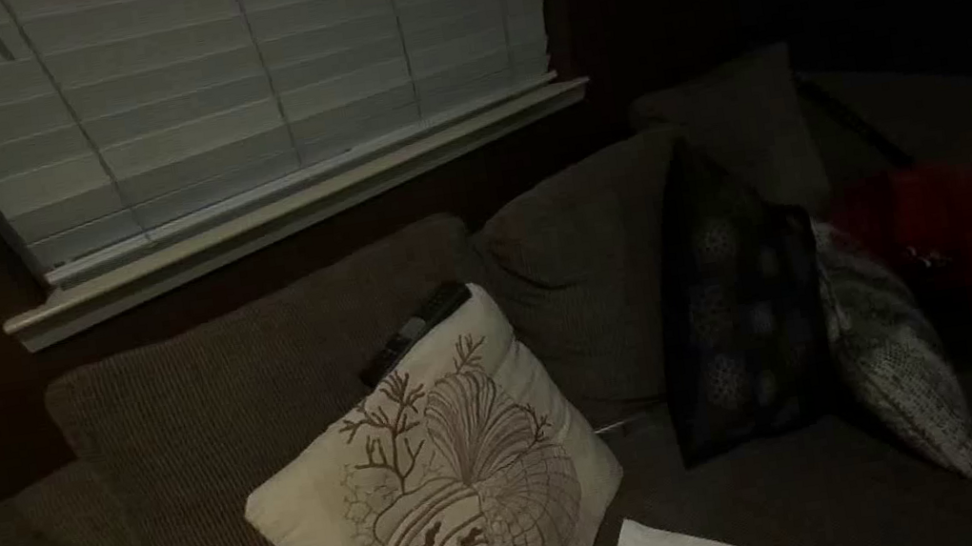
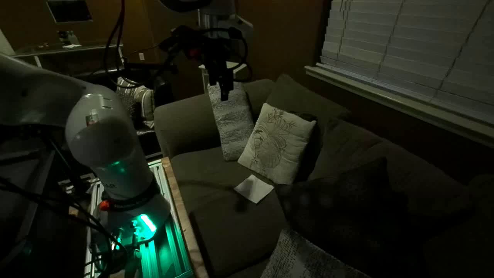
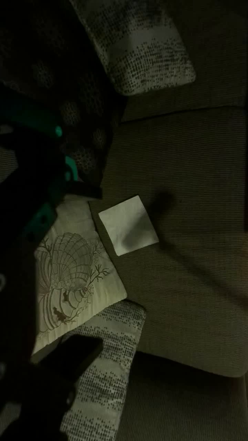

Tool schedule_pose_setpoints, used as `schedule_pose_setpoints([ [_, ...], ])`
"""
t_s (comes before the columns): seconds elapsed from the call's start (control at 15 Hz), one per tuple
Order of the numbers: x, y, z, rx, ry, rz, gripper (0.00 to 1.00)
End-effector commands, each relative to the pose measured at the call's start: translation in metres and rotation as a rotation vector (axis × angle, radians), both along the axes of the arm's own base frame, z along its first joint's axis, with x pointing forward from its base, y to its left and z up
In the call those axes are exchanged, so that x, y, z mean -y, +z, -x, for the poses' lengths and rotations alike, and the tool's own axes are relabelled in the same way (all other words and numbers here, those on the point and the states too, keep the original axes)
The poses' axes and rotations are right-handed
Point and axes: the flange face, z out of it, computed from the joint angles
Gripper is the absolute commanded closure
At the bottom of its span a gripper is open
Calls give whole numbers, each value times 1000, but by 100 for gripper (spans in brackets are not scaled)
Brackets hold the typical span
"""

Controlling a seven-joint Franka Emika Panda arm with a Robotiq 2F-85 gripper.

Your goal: Move the pillow to the right

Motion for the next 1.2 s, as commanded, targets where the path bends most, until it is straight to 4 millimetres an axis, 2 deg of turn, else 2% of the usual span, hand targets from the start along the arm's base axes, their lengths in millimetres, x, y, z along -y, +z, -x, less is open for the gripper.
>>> schedule_pose_setpoints([
  [0.0, 0, 1, 0, -1, 0, 0, 0],
  [0.27, 0, 1, 0, -1, 0, 0, 0],
  [0.4, 16, -1, -24, 40, -107, 35, 0],
  [0.67, 70, -11, -85, 173, -277, 51, 0],
  [0.87, 95, -16, -137, 306, -433, 31, 0],
  [1.0, 94, -15, -176, 366, -514, -2, 0],
  [1.13, 78, -12, -207, 352, -479, 7, 0],
])
